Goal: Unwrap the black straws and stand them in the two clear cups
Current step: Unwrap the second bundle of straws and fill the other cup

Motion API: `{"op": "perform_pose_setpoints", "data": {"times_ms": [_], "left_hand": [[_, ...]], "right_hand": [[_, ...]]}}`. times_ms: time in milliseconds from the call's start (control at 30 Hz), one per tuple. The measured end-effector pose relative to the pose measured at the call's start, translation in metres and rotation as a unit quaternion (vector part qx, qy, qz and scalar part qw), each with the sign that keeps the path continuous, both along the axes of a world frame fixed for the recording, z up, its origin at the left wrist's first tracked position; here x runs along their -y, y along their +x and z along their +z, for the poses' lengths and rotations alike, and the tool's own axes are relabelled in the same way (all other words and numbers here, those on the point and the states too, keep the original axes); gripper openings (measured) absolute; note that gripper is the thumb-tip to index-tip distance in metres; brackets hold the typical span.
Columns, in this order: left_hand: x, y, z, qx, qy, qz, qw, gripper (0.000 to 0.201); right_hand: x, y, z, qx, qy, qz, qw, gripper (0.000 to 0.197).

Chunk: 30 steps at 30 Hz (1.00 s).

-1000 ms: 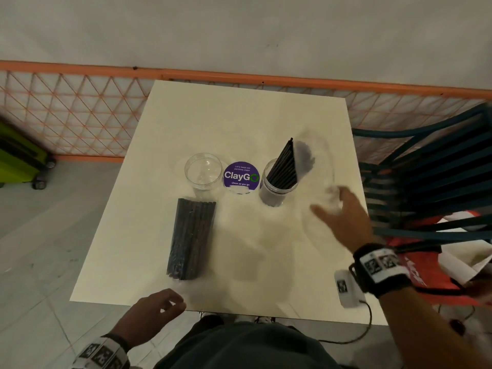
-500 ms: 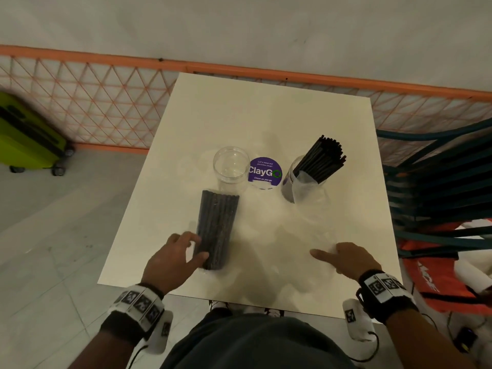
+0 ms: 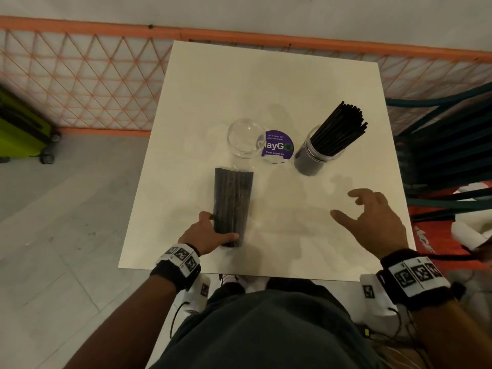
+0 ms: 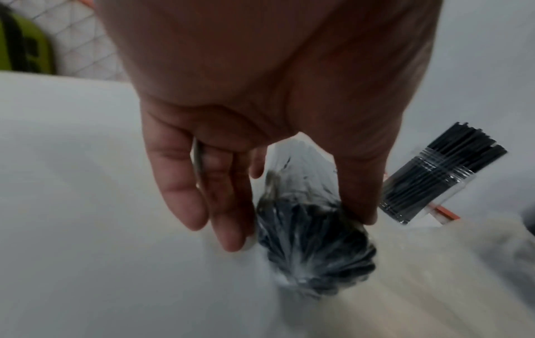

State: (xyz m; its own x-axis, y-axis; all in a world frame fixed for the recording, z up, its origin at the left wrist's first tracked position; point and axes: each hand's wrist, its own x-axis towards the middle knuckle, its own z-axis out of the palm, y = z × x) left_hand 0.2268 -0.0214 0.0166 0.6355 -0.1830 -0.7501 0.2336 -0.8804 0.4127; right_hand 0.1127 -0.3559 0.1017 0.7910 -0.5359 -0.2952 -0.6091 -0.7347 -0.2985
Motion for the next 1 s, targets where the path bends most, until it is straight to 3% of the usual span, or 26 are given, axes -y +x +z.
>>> {"op": "perform_pose_setpoints", "data": {"times_ms": [67,167,233,300,367,467,567,733,867,1000], "left_hand": [[0.004,0.0,0.0,-0.039,-0.035,0.036,0.998,0.091],[0.012,0.0,0.011,-0.066,-0.085,0.098,0.989,0.067],[0.014,0.001,0.021,-0.084,-0.146,0.145,0.975,0.057],[0.015,0.004,0.035,-0.108,-0.199,0.188,0.956,0.052],[0.014,0.006,0.048,-0.114,-0.221,0.204,0.947,0.051],[0.016,0.011,0.066,-0.11,-0.221,0.186,0.951,0.062],[0.021,0.013,0.079,-0.105,-0.247,0.179,0.947,0.067],[0.023,0.015,0.094,-0.072,-0.308,0.132,0.939,0.073],[0.025,0.014,0.1,-0.024,-0.32,0.116,0.94,0.061],[0.023,0.017,0.107,0.022,-0.377,0.118,0.918,0.022]], "right_hand": [[-0.025,0.008,0.008,0.021,0.044,0.077,0.996,0.039],[-0.056,0.023,-0.001,-0.052,0.142,0.185,0.971,0.028],[-0.075,0.036,-0.01,-0.088,0.183,0.229,0.952,0.039],[-0.091,0.049,-0.018,-0.097,0.198,0.272,0.937,0.066],[-0.105,0.06,-0.024,-0.076,0.133,0.347,0.925,0.091],[-0.12,0.072,-0.024,0.005,0.034,0.408,0.912,0.095],[-0.121,0.08,-0.021,0.052,0.066,0.393,0.916,0.083],[-0.108,0.093,-0.017,0.072,0.151,0.267,0.949,0.074],[-0.1,0.099,-0.021,0.055,0.186,0.24,0.951,0.076],[-0.096,0.097,-0.021,0.065,0.208,0.235,0.947,0.076]]}}
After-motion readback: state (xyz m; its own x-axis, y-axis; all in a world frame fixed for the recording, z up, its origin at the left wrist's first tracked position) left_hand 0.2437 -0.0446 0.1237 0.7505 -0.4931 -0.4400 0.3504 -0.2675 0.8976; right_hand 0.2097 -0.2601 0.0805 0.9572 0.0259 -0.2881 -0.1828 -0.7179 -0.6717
